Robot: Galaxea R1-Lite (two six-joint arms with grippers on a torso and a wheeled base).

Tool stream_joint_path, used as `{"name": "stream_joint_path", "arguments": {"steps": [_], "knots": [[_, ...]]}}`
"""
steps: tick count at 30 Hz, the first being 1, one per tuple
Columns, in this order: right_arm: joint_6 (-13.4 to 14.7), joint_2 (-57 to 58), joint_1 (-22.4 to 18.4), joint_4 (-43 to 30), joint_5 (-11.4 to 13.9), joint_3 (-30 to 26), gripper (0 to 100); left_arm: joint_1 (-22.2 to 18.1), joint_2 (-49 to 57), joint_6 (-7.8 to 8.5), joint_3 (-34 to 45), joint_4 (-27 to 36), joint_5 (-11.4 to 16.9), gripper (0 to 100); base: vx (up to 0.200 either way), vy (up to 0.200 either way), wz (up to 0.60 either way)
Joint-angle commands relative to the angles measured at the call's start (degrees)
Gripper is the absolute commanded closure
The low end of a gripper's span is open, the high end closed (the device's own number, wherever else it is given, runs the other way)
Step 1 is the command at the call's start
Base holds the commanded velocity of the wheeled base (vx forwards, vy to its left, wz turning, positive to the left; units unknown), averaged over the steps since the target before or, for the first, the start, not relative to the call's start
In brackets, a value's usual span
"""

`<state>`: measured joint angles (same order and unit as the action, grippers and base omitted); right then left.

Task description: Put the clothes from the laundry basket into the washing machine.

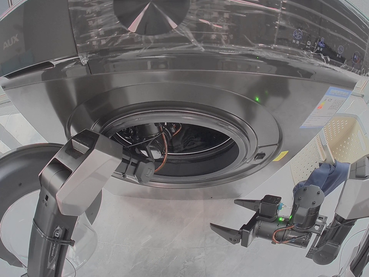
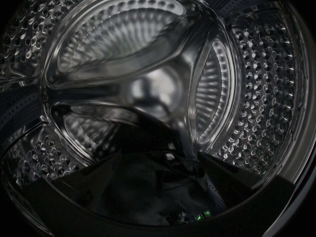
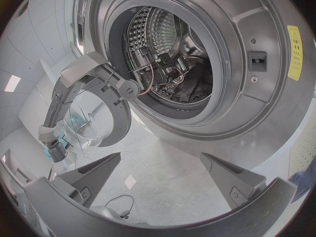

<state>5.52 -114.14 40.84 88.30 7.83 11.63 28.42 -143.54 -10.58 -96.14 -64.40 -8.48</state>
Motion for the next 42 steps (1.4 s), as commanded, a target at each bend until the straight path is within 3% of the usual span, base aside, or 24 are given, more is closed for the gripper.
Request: {"name": "stream_joint_path", "arguments": {"steps": [1, 9, 15, 19, 23, 34, 42], "knots": [[0.01, -0.03, -0.06, 0.03, 0.08, 0.06, 0, 0.41, 0.11, -0.05, 1.56, -0.02, -0.04, 0, 0.0, 0.0, 0.0], [0.01, -0.03, -0.06, 0.03, 0.08, -0.03, 0, 1.82, 5.12, 0.21, 10.18, 0.95, 0.4, 0, 0.0, 0.0, 0.0], [0.01, -0.03, -0.06, 0.03, 0.08, -0.29, 0, 5.25, 12.68, 1.18, 23.71, 0.77, 1.98, 0, 0.0, 0.0, 0.0], [0.01, 0.06, -0.06, 0.03, 0.08, -0.56, 0, 7.27, 16.63, 3.73, 35.05, -1.08, 4.79, 0, 0.0, 0.0, 0.0], [-0.16, 0.59, -0.5, 0.03, 0.17, -1.0, 0, 9.11, 18.92, 5.75, 45.07, -6.7, 5.67, 0, 0.0, 0.0, 0.0], [-0.69, 6.04, -1.82, 0.03, 0.08, -3.02, 0, 13.77, 30.96, 5.84, 67.22, -16.9, 7.78, 0, 0.0, 0.0, 0.0], [-0.6, 9.37, -3.13, 0.03, -0.18, -3.28, 0, 14.39, 38.43, 5.75, 74.69, -18.21, 7.34, 0, 0.0, 0.0, 0.0]]}}
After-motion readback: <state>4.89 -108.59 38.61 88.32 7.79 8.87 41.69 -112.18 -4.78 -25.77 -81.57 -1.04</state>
